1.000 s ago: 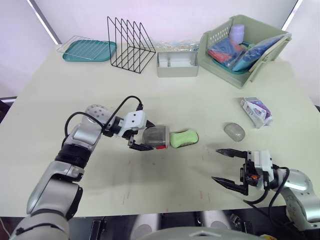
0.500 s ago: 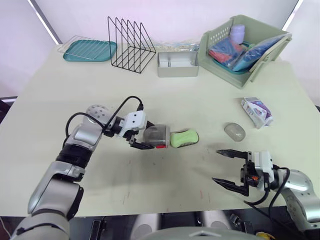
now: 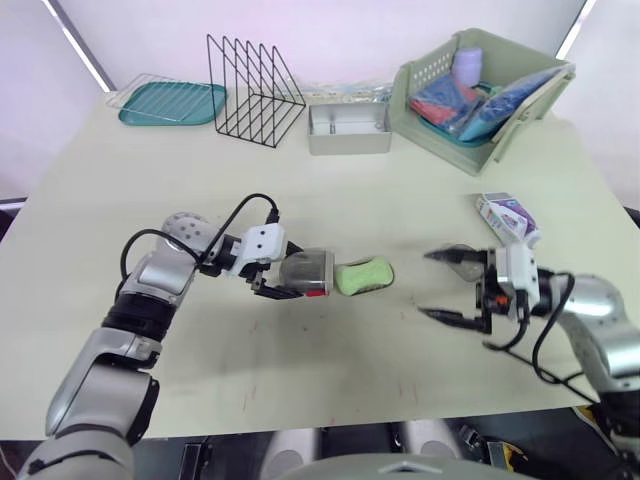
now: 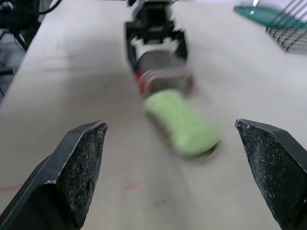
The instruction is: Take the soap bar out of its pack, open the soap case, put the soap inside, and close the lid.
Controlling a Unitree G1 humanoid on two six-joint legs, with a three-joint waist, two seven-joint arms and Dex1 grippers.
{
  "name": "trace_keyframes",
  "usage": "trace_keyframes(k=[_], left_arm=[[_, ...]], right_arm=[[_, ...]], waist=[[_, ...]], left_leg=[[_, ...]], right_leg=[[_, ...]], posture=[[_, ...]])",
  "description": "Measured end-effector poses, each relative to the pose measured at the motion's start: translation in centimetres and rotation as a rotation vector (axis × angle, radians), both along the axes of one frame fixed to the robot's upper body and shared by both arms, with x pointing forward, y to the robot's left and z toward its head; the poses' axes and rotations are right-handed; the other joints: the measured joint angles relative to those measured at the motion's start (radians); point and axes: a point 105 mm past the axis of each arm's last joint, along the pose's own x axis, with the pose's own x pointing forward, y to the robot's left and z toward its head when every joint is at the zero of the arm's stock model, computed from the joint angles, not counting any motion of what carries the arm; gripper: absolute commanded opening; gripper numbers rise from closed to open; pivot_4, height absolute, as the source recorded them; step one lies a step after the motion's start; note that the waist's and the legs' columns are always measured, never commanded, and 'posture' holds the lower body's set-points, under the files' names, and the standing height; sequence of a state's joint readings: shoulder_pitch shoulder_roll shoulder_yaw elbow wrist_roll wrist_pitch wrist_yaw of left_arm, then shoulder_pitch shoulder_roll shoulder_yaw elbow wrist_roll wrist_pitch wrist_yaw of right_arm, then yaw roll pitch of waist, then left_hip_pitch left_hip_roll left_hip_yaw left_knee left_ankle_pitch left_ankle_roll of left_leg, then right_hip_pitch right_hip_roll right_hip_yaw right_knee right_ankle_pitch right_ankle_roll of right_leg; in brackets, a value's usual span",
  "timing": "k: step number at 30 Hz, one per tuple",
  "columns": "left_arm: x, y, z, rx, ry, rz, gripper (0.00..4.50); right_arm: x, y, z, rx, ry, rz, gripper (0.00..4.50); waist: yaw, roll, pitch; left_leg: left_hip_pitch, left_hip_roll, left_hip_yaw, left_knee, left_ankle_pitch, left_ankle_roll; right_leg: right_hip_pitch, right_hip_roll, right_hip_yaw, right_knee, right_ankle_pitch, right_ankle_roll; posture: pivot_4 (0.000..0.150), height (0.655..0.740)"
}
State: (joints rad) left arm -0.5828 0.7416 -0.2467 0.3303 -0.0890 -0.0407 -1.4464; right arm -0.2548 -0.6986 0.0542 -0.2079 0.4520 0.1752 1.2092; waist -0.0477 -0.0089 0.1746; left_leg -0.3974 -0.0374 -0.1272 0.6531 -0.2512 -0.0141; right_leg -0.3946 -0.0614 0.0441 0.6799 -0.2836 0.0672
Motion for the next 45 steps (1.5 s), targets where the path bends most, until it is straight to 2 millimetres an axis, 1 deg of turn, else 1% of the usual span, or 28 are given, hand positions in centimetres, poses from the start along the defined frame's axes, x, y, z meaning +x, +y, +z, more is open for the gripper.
trace_keyframes(k=[2, 5, 9, 12, 13, 17, 19, 25, 33, 42, 45], left_arm=[[-0.1, 0.0, 0.0, -0.001, 0.003, 0.009, 3.44], [-0.4, -0.1, -0.1, -0.001, 0.009, 0.014, 3.44], [-0.7, -0.3, -0.2, -0.009, 0.012, 0.022, 3.44], [-0.9, -0.5, -0.2, -0.011, 0.012, 0.022, 3.44], [-1.0, -0.6, -0.2, -0.012, 0.010, 0.024, 3.44], [-1.0, -0.6, -0.3, -0.017, 0.014, 0.038, 3.44], [-1.1, -0.6, -0.2, -0.017, 0.013, 0.036, 3.44], [-1.2, -0.7, -0.3, -0.018, 0.019, 0.038, 3.44], [-1.2, -0.7, -0.3, -0.021, 0.016, 0.045, 3.44], [-1.1, -0.8, -0.3, -0.023, 0.013, 0.050, 3.44], [-1.1, -0.8, -0.3, -0.023, 0.010, 0.051, 3.44]], right_arm=[[0.4, 1.1, 0.0, -0.071, 0.021, 0.050, 4.50], [1.0, 2.1, -0.2, -0.165, 0.030, 0.104, 4.50], [3.3, 3.6, 0.0, -0.249, 0.025, 0.136, 4.50], [4.2, 4.4, -0.5, -0.286, 0.039, 0.158, 4.50], [4.3, 4.5, -0.7, -0.291, 0.048, 0.166, 4.50], [4.6, 4.5, -2.6, -0.339, 0.107, 0.186, 4.50], [4.9, 4.8, -3.1, -0.344, 0.112, 0.186, 4.50], [5.8, 5.8, -2.9, -0.347, 0.079, 0.189, 4.50], [6.2, 5.1, -4.9, -0.408, 0.103, 0.191, 4.50], [6.7, 5.7, -5.1, -0.409, 0.075, 0.201, 4.50], [6.7, 5.6, -5.2, -0.411, 0.078, 0.202, 3.64]], waist=[[0.004, 0.000, 0.000], [0.007, 0.000, 0.000], [0.004, 0.000, 0.000], [0.005, 0.000, 0.000], [0.006, 0.000, 0.000], [0.005, 0.000, 0.000], [0.004, 0.000, 0.000], [0.001, 0.000, 0.000], [0.003, 0.000, 0.000], [-0.009, 0.000, 0.000], [-0.010, 0.000, 0.000]], left_leg=[[0.000, -0.001, 0.001, 0.001, 0.000, 0.000], [0.000, -0.002, 0.001, 0.002, 0.000, 0.000], [0.000, -0.002, 0.001, 0.002, 0.000, 0.000], [-0.001, -0.002, 0.001, 0.001, 0.000, 0.000], [-0.001, -0.002, 0.001, 0.001, 0.002, -0.003], [-0.001, -0.002, 0.001, 0.002, 0.002, -0.003], [-0.001, -0.002, 0.001, 0.002, 0.002, -0.003], [-0.001, -0.002, 0.001, 0.001, 0.002, -0.004], [-0.001, -0.002, 0.001, 0.001, 0.002, -0.004], [-0.001, -0.002, 0.001, 0.001, 0.002, -0.004], [-0.001, -0.002, 0.001, 0.001, 0.002, -0.004]], right_leg=[[0.000, -0.001, 0.001, 0.000, 0.000, 0.000], [0.000, -0.001, 0.001, 0.000, 0.000, 0.000], [0.000, -0.001, 0.001, 0.001, 0.000, 0.000], [0.000, -0.001, 0.000, 0.000, 0.000, 0.000], [0.000, -0.002, 0.000, 0.000, 0.000, 0.000], [0.000, -0.002, 0.001, 0.001, 0.000, 0.000], [-0.001, -0.002, 0.001, 0.001, 0.000, 0.000], [-0.002, -0.002, 0.001, 0.001, 0.000, 0.000], [-0.001, -0.002, 0.001, 0.001, 0.000, 0.000], [-0.002, -0.001, 0.001, 0.001, 0.000, 0.000], [-0.002, -0.002, 0.001, 0.001, 0.000, 0.000]], posture=[[0.150, 0.7400], [0.150, 0.7400], [0.150, 0.7400], [0.150, 0.7400], [0.150, 0.7400], [0.150, 0.7400], [0.150, 0.7400], [0.150, 0.7400], [0.150, 0.7400], [0.150, 0.7400], [0.150, 0.7400]])
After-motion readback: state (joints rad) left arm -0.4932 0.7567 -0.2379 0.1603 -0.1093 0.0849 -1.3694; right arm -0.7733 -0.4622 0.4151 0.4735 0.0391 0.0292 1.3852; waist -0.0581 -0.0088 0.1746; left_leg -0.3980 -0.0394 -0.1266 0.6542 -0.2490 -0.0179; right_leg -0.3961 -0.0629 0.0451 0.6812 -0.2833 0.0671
